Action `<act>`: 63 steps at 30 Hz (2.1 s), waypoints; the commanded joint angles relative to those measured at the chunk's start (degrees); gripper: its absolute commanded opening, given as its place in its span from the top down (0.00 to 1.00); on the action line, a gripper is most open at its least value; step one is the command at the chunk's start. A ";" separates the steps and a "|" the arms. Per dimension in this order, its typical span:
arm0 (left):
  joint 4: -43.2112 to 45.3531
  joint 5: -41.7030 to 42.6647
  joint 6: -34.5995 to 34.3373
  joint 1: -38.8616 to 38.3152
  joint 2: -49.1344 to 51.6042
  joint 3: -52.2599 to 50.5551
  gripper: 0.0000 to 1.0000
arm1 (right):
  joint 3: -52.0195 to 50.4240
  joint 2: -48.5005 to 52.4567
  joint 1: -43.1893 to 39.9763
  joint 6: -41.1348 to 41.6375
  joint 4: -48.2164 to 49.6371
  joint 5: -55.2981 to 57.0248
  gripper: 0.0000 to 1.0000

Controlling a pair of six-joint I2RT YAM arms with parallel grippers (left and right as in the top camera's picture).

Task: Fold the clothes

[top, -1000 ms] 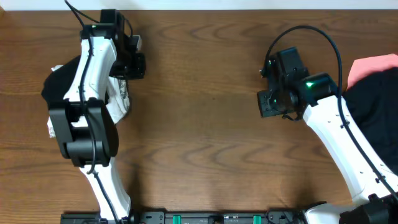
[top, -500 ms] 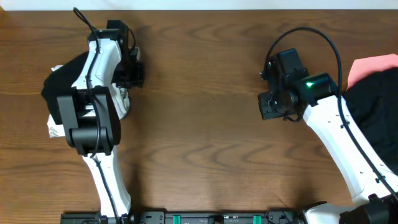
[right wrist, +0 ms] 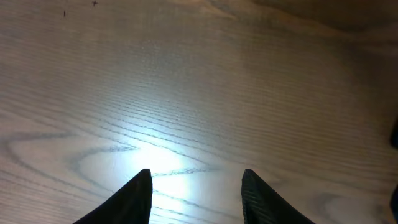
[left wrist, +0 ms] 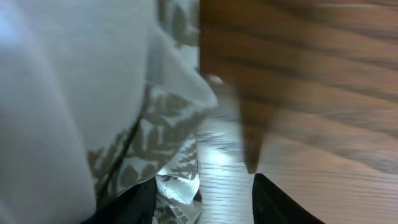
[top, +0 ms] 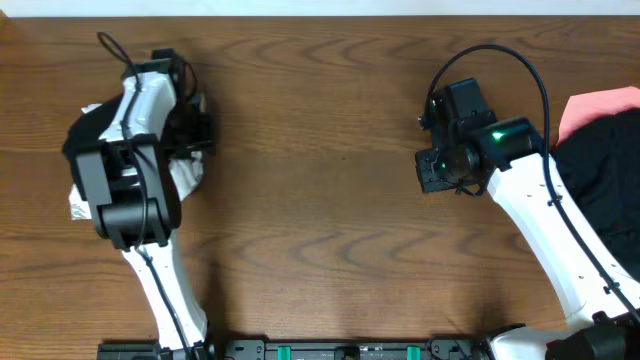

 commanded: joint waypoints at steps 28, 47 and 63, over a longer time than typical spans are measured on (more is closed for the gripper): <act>1.95 4.42 -1.16 10.60 -5.27 -0.59 0.22 | -0.15 0.28 -0.42 0.39 0.20 -0.24 0.58; -1.86 9.25 -0.81 -6.84 -31.91 -0.61 0.05 | -0.13 0.17 -7.10 7.19 2.45 8.11 0.32; -10.25 6.08 -1.20 -11.23 -46.21 -5.95 0.04 | -0.17 -14.19 -17.57 1.18 3.26 3.58 0.12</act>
